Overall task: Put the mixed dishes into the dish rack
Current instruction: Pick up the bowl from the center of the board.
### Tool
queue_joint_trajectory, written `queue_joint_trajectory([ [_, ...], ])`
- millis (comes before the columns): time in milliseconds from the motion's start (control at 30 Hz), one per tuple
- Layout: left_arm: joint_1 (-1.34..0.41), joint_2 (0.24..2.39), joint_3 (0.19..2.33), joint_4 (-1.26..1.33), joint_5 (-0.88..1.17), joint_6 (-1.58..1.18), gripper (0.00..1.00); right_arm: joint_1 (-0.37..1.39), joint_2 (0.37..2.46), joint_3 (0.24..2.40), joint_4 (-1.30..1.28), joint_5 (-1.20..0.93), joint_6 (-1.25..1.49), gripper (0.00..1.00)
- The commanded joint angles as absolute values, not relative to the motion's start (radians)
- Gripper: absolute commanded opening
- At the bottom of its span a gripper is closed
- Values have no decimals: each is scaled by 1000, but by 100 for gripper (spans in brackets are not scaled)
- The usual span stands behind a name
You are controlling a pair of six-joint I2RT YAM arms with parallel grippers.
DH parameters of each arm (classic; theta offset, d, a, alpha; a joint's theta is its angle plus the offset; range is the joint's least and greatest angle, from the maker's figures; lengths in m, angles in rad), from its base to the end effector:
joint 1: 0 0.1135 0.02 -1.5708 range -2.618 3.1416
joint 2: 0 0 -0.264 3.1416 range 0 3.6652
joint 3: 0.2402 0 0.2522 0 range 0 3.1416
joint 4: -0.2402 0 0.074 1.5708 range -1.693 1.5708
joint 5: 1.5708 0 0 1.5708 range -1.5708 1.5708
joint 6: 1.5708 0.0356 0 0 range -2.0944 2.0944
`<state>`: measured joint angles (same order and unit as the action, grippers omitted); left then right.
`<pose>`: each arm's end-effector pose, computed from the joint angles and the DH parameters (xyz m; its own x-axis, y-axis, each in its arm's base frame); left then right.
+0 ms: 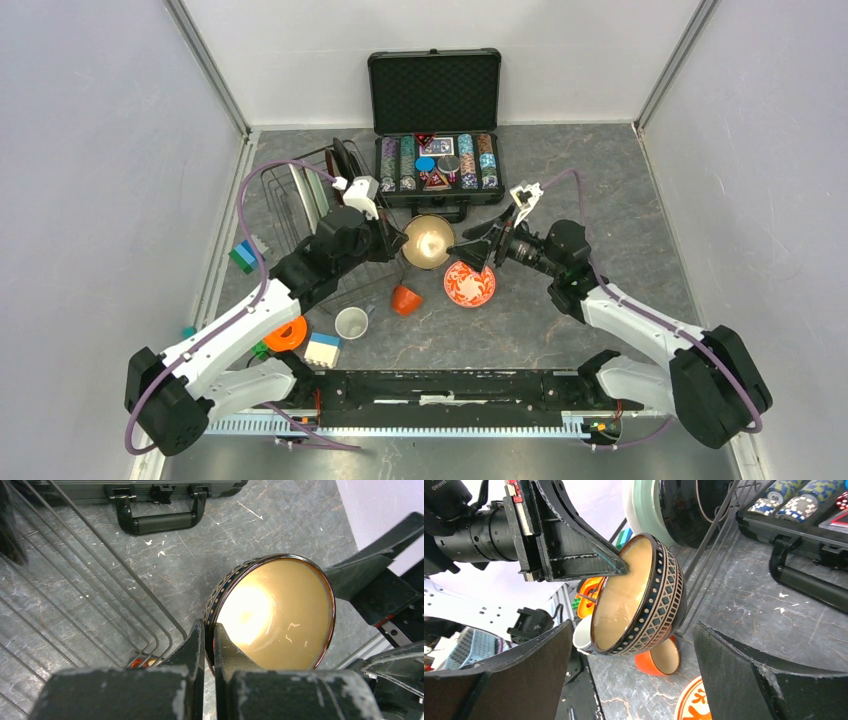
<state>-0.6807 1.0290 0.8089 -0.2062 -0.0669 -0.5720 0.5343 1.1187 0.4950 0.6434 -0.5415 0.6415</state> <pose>0.1847 -0.1465 0.2995 -0.5845 -0.2216 -0.7805 0.3143 0.8250 -0.4696 0.1998 0.1396 0.2587 -0.5129 0.2923 -0.8071 -0.7151 0.3746 0.5902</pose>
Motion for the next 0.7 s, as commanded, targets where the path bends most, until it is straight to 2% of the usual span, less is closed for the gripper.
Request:
queue_joint_trajectory([
  [0, -670, 981, 809, -15, 27, -597, 2, 532, 1160, 499, 789, -602, 748, 93],
  [267, -664, 976, 798, 51, 72, -604, 2, 532, 1218, 480, 945, -659, 852, 93],
  [667, -663, 955, 786, 86, 85, -597, 2, 531, 1242, 511, 801, -609, 787, 93],
])
